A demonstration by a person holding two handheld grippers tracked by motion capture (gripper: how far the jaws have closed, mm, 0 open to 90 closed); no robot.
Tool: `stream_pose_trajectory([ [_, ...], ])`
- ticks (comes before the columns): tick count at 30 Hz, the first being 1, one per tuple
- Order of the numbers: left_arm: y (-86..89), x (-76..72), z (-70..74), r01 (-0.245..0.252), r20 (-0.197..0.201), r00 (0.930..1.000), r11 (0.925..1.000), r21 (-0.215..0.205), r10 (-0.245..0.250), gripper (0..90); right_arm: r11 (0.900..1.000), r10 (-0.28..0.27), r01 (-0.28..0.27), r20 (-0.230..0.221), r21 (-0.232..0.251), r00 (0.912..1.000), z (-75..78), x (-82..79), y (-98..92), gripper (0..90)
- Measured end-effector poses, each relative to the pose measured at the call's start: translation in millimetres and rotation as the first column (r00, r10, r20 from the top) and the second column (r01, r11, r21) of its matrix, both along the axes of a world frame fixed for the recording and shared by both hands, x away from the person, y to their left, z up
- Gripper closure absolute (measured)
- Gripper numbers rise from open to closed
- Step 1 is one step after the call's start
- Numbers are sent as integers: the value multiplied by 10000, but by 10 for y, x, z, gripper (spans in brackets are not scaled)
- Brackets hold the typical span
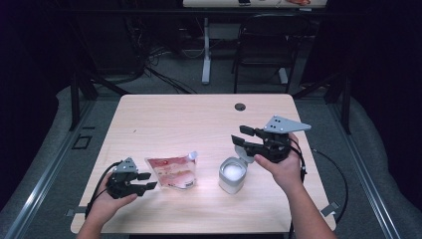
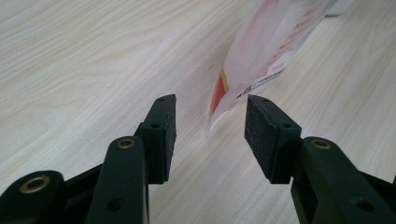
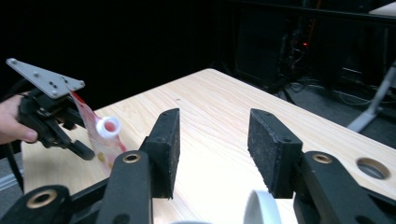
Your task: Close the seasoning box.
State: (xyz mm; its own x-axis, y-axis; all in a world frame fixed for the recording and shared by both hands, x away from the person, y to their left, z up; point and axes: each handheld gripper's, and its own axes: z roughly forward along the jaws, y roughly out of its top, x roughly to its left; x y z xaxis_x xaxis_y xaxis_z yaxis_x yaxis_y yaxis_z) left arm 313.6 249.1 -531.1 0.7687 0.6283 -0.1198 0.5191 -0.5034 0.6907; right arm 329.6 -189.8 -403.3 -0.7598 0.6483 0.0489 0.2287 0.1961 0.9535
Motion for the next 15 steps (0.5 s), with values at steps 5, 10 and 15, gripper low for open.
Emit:
stream_pose_trajectory([
  [5,45,-24,-2,-260,-23,9997,9995,-152,260,538,9990,-442,442,-116,7,9990,-83,-23,-120,590],
  [10,80,-73,6,-377,55,9993,9991,-181,378,538,9972,-672,681,-263,312,9974,-153,-46,-243,629],
  [15,109,-91,6,-497,68,9987,9986,-166,498,537,9932,-988,1008,-365,575,9944,-215,-68,-378,655],
])
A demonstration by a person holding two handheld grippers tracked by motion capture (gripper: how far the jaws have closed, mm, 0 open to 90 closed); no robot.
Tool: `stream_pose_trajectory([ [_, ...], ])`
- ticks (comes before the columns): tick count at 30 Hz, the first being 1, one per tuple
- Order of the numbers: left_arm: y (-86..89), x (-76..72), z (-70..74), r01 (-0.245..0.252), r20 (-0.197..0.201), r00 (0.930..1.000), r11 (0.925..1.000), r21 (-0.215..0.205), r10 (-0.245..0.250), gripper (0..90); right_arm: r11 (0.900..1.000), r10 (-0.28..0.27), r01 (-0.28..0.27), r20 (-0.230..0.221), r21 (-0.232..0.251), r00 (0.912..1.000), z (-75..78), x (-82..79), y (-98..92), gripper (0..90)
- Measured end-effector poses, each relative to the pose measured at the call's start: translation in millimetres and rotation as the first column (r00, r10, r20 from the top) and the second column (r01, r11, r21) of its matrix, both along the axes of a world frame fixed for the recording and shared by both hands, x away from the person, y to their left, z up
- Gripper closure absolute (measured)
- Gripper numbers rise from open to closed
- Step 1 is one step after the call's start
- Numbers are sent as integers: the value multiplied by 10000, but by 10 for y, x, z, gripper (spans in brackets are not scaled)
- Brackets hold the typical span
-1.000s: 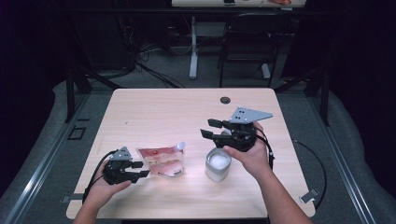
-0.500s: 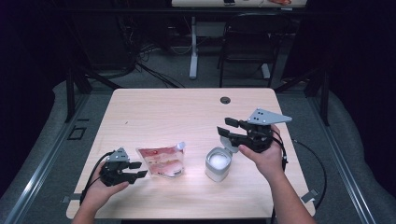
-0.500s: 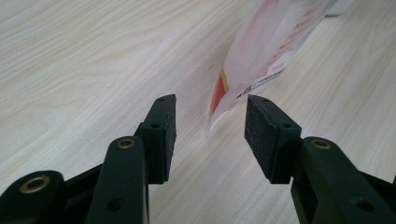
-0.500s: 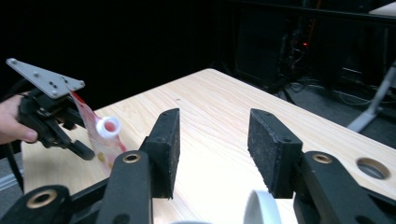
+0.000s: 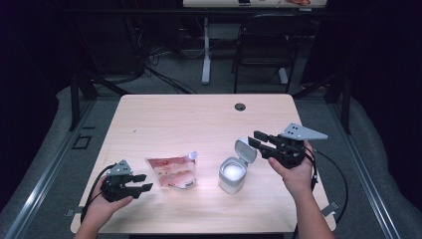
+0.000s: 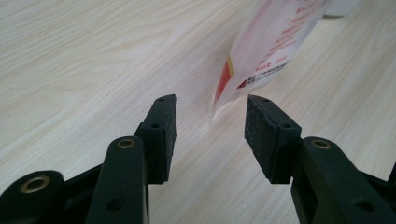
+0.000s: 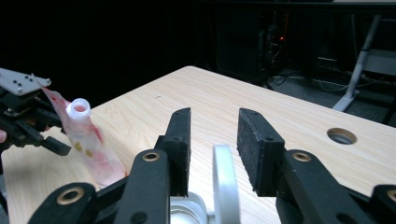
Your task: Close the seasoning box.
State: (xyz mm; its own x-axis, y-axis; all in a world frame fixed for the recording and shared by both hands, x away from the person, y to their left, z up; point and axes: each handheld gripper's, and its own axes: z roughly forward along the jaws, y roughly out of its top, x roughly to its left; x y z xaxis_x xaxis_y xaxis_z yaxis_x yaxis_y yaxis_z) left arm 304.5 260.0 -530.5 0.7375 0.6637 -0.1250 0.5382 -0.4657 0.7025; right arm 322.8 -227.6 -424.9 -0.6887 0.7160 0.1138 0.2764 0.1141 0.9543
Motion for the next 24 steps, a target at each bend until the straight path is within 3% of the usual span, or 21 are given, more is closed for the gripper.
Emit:
stream_pose_trajectory([
  [6,-2,-2,-2,-40,25,10000,10000,-5,41,538,9983,-576,576,-59,1,9983,-116,-46,-140,676],
  [12,-11,-1,-18,-24,18,10000,9999,106,24,539,9927,-1198,1193,-414,-152,9919,-292,-51,-293,709],
  [17,-23,-12,-23,22,197,9998,9996,281,-28,539,9910,-1336,1332,-700,-95,9886,-396,-31,-370,759],
  [24,-44,-6,-47,45,189,9998,9994,335,-51,539,9891,-1470,1471,-831,-46,9856,-479,-16,-408,762],
])
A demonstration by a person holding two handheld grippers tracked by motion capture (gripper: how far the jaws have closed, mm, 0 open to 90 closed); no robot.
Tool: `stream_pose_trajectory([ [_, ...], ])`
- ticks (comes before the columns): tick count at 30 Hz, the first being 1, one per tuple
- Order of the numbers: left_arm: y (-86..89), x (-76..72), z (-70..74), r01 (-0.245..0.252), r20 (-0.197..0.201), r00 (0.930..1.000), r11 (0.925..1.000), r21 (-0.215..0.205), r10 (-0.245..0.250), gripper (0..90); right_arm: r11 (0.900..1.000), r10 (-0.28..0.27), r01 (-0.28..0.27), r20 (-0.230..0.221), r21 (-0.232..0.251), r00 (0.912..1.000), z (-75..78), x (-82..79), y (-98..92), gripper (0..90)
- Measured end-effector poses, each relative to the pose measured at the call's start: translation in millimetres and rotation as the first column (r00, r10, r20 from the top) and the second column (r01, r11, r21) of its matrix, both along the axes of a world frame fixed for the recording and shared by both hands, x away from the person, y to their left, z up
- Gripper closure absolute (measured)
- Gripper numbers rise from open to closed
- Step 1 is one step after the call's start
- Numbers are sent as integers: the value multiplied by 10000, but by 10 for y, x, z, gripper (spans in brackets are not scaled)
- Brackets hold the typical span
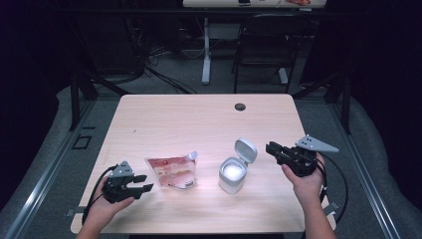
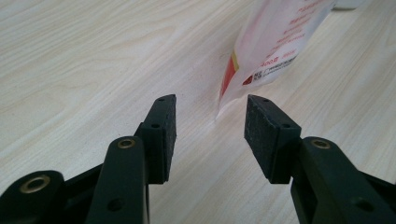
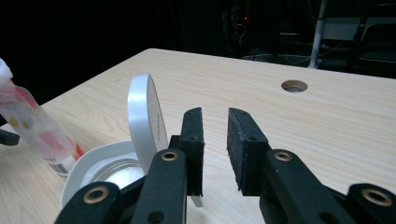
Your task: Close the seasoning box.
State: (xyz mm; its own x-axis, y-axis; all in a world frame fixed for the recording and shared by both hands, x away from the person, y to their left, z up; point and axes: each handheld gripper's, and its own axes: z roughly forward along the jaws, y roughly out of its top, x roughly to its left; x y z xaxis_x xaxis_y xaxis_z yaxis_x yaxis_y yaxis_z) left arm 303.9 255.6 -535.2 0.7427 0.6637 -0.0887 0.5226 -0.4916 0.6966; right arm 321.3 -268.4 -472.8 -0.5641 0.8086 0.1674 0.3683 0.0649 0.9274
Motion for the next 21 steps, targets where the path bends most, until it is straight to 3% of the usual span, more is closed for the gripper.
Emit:
stream_pose_trajectory([
  [16,-28,18,-54,20,-81,10000,9999,163,-19,539,9994,-225,216,-331,-262,9992,-211,81,27,774],
  [21,-27,24,-64,-22,-55,10000,9999,146,23,538,9998,-191,190,-440,-21,9988,-245,89,18,788],
])
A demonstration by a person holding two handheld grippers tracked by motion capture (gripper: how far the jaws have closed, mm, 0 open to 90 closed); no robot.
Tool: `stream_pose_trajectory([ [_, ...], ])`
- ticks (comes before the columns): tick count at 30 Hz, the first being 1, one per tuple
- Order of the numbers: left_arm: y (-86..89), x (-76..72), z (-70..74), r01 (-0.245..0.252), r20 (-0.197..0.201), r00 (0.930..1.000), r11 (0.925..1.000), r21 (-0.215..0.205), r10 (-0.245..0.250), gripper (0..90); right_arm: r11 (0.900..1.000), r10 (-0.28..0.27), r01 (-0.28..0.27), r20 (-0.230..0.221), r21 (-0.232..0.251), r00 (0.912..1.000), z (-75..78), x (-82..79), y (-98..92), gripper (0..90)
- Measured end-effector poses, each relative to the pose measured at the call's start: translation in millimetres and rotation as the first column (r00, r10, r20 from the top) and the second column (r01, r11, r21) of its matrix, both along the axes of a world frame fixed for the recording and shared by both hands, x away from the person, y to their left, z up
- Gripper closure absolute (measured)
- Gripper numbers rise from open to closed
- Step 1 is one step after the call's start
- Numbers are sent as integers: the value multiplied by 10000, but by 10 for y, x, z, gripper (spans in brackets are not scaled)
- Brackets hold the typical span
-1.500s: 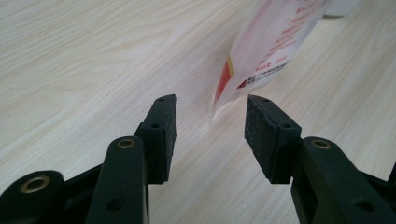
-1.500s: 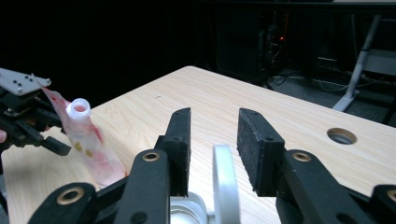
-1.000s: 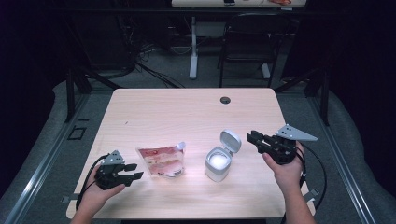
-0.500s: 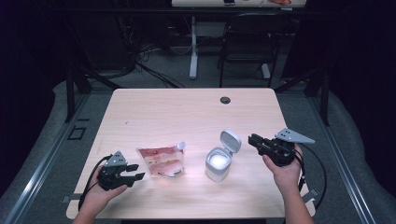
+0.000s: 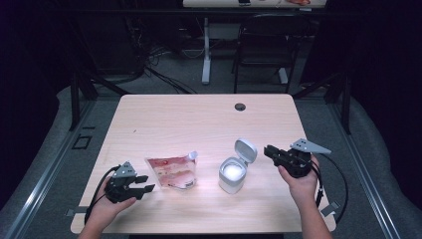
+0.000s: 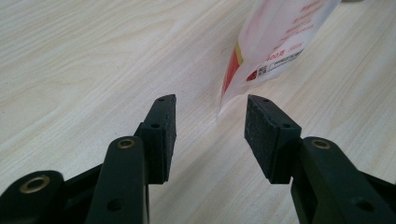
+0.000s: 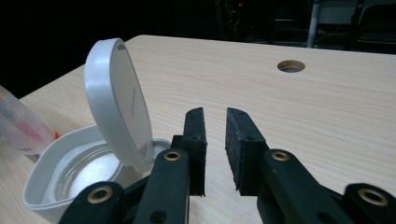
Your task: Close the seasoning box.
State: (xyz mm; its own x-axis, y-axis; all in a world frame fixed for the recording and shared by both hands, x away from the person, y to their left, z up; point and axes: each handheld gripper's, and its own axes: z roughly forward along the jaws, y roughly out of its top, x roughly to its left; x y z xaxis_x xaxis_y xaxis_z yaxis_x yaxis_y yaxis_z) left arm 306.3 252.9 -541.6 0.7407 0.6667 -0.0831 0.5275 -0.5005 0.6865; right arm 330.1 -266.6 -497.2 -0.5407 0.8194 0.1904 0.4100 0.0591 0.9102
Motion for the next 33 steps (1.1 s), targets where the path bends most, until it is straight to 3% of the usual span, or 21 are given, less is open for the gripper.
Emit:
stream_pose_trajectory([
  [6,-12,1,-8,-22,-3,10000,10000,16,22,538,9994,334,-334,-130,-6,9994,-36,3,54,831],
  [21,-24,15,-15,-14,7,10000,10000,-82,14,538,9993,352,-349,-134,165,9993,-26,29,126,835],
  [33,-49,18,-33,-47,19,10000,10000,75,47,538,9986,488,-486,-126,184,9987,-2,24,190,838],
])
